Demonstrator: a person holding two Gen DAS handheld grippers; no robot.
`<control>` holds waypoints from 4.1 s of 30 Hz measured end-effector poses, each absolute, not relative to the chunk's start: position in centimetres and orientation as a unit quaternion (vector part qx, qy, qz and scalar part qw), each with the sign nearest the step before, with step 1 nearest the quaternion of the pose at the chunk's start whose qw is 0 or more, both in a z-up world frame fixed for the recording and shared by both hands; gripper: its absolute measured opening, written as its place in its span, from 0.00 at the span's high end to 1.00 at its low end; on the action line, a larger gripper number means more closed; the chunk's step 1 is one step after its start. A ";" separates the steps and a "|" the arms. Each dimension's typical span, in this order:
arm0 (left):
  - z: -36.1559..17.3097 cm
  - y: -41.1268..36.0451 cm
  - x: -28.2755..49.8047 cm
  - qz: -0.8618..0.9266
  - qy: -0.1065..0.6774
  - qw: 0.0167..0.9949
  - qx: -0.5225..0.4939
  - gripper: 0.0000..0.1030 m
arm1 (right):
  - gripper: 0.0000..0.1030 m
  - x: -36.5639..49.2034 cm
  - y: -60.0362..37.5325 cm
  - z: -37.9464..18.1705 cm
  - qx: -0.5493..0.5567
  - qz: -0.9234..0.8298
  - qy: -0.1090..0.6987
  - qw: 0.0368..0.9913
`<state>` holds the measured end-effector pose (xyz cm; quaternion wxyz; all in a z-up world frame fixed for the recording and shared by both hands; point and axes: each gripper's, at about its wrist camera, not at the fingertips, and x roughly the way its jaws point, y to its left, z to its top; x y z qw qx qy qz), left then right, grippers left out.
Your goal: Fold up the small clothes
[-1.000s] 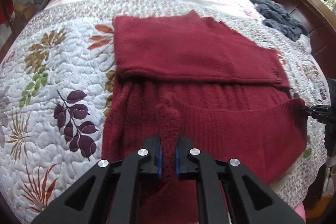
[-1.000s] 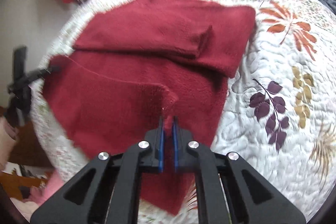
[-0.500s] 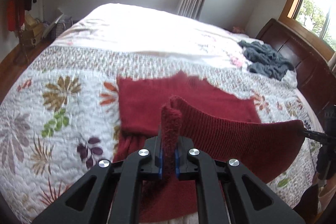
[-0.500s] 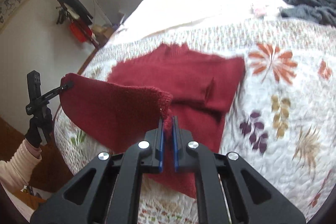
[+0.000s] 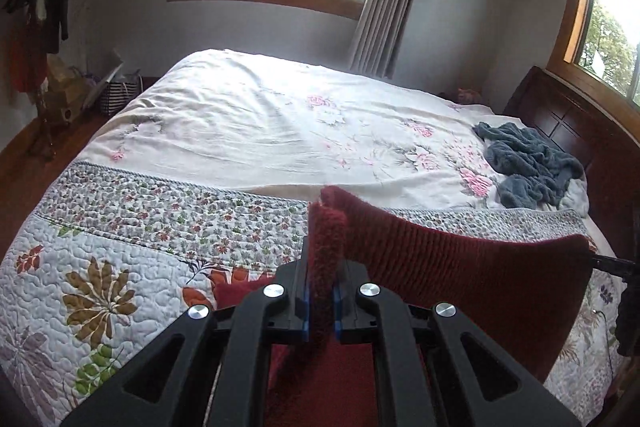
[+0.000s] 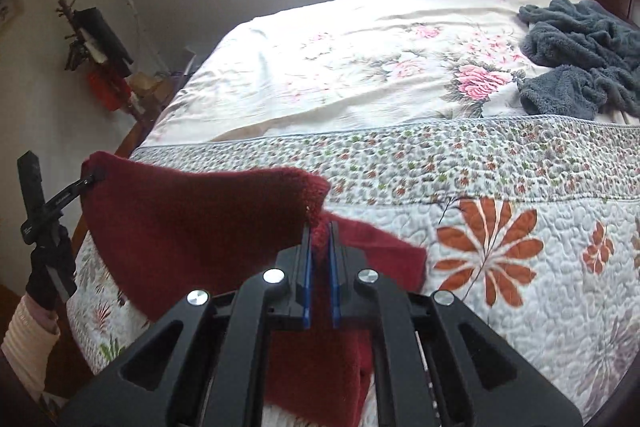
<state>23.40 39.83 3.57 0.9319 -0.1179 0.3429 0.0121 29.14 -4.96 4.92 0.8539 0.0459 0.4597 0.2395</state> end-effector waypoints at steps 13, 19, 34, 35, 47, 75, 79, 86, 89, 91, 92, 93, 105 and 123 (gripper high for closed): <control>-11.4 41.3 32.7 0.063 0.471 0.873 -0.112 0.92 | 0.95 40.4 -1.6 -9.8 0.040 0.172 0.574 0.800; -14.9 42.0 34.4 0.084 0.504 0.853 -0.103 0.87 | 0.94 41.5 -1.8 -13.3 0.040 0.154 0.598 0.786; -10.2 45.3 31.9 0.120 0.450 0.867 -0.176 0.72 | 0.76 39.0 -5.2 -10.1 0.105 0.147 0.582 0.793; -9.1 45.4 31.1 0.122 0.439 0.872 -0.177 0.71 | 0.76 38.2 -5.8 -9.3 0.114 0.152 0.577 0.794; -5.8 35.8 19.9 -0.002 0.469 0.871 -0.144 0.51 | 0.62 22.6 -8.9 -8.3 0.121 0.227 0.594 0.763; -13.9 32.4 15.2 -0.009 0.533 0.836 -0.130 0.45 | 0.92 17.5 -9.6 -14.0 0.117 0.186 0.632 0.743; -14.1 32.5 14.9 -0.010 0.525 0.840 -0.136 0.45 | 0.92 17.6 -9.6 -14.5 0.116 0.182 0.635 0.742; -13.7 32.2 15.2 -0.001 0.531 0.836 -0.135 0.43 | 0.85 18.0 -10.4 -14.0 0.130 0.185 0.641 0.733; -12.5 32.1 15.6 -0.003 0.529 0.836 -0.148 0.43 | 0.71 18.5 -10.8 -12.0 0.137 0.182 0.628 0.744; -11.3 31.8 16.0 -0.009 0.517 0.842 -0.156 0.43 | 0.65 19.0 -11.3 -10.5 0.160 0.197 0.610 0.751; -10.8 31.6 16.3 -0.010 0.512 0.844 -0.157 0.43 | 0.58 19.3 -11.5 -9.9 0.171 0.201 0.603 0.753; -10.3 31.2 16.9 -0.013 0.509 0.846 -0.156 0.43 | 0.56 19.7 -11.6 -9.4 0.179 0.203 0.597 0.755; -11.2 28.8 22.3 -0.014 0.520 0.842 -0.144 0.43 | 0.48 25.0 -11.5 -11.6 0.228 0.186 0.611 0.735; -13.7 29.4 23.2 -0.047 0.541 0.829 -0.135 0.41 | 0.58 27.6 -10.5 -15.1 0.265 0.195 0.611 0.720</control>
